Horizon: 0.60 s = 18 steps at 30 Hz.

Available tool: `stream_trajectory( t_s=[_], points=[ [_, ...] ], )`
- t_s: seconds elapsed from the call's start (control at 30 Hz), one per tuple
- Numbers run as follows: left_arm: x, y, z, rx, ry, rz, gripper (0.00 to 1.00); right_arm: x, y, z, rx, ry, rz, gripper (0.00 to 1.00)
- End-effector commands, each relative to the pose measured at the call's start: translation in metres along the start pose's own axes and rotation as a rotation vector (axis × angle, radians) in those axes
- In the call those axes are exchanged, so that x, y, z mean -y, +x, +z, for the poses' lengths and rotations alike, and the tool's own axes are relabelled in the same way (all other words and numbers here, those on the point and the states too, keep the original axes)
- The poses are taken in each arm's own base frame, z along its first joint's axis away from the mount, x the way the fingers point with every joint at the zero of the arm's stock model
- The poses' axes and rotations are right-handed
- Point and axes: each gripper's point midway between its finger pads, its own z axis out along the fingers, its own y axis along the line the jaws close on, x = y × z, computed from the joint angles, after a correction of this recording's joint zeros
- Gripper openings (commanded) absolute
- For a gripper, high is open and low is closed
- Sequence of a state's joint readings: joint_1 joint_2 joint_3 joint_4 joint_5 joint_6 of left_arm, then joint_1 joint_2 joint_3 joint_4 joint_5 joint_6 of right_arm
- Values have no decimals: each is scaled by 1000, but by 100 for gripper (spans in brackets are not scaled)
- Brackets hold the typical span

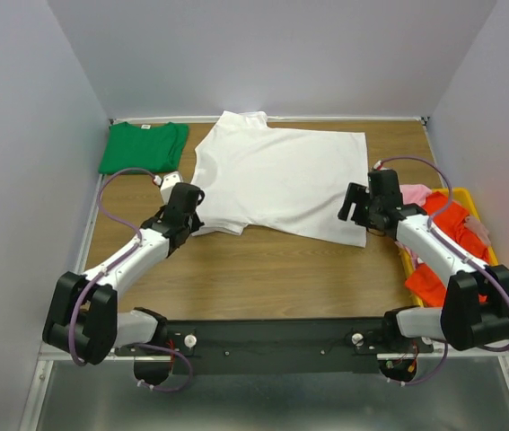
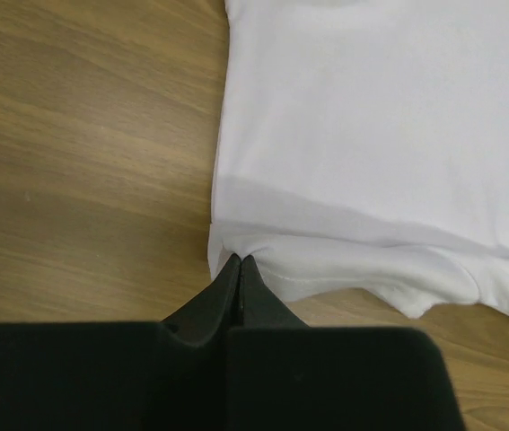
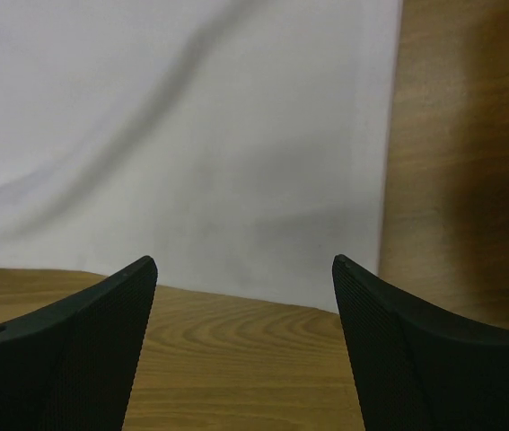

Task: Fold and stack the t-shirts
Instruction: Flatten the tshirt out

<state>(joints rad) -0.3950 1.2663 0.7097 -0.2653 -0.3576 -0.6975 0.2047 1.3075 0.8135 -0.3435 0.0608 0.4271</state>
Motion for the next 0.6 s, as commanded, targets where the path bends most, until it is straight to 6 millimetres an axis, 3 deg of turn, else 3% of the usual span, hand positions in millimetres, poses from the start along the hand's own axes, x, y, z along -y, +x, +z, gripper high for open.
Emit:
stream_trajectory(
  t_s=[0.0,0.17,0.33,0.57],
  points=[
    [3,-15,-4,65,52,24,0,11,35,1,-107,35,33,83],
    [-1,-6,-1,40,53,25,0,25,48,-5,-127,94,35,82],
    [6,-10,-3,49,83,30,0,36,69,-11,-164,129,57,78],
    [11,-12,-6,55,113,30,0,46,66,-8,-145,203,95,67]
  ],
)
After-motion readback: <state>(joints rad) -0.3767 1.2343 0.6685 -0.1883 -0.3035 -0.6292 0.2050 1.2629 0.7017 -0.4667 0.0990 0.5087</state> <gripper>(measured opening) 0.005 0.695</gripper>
